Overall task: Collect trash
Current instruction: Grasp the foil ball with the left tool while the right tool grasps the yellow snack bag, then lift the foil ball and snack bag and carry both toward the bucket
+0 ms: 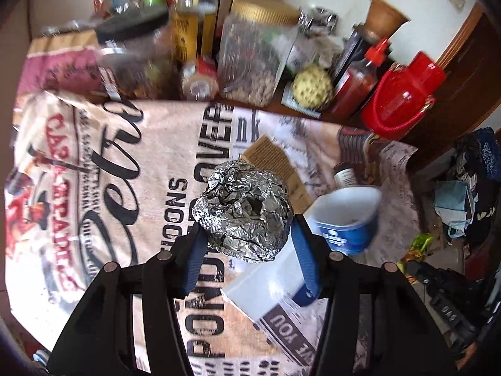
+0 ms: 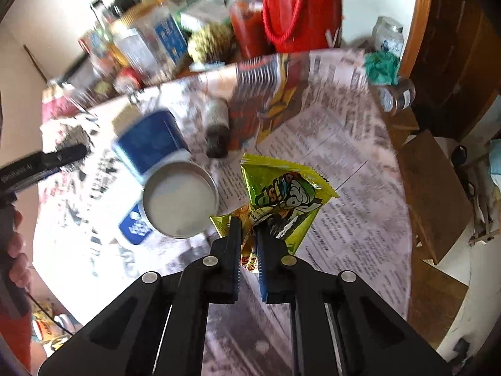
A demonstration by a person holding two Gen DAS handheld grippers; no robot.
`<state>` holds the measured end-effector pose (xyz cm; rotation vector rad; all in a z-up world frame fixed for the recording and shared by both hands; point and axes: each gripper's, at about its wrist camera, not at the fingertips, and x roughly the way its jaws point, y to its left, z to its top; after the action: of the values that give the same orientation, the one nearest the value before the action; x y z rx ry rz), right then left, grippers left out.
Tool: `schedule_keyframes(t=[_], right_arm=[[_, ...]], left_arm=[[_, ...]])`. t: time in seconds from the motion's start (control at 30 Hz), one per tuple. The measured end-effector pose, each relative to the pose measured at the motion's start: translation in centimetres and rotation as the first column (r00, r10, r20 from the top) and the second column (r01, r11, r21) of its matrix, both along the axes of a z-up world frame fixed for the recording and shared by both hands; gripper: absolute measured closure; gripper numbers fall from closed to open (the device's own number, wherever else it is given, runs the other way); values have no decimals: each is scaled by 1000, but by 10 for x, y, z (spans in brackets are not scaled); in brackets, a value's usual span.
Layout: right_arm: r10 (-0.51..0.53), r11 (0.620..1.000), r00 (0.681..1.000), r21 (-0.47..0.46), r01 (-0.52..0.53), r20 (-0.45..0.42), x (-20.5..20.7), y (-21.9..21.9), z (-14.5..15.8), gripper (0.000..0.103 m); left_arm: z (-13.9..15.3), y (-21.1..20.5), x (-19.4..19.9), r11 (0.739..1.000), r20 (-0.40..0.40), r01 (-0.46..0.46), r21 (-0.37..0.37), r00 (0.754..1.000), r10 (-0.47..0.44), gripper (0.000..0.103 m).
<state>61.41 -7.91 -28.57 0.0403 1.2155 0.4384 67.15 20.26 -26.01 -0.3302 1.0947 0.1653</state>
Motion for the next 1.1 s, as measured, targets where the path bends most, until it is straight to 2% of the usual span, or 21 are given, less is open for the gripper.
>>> schedule_keyframes(t=[0.27, 0.53, 0.8, 1.1], right_arm=[[-5, 998, 986, 63, -6, 168, -26, -31, 80, 95], [22, 988, 935, 138, -76, 355, -66, -69, 157, 95], [62, 971, 877, 175, -163, 476, -106, -91, 209, 95], [31, 963, 827, 204, -175, 562, -163, -99, 247, 95]], left_arm=[[72, -42, -38, 997, 137, -23, 73, 990, 13, 50], [149, -101, -105, 991, 312, -94, 97, 948, 59, 50], [205, -156, -175, 983, 416, -114, 144, 908, 44, 50], [246, -170, -239, 980, 525, -93, 176, 851, -13, 50]])
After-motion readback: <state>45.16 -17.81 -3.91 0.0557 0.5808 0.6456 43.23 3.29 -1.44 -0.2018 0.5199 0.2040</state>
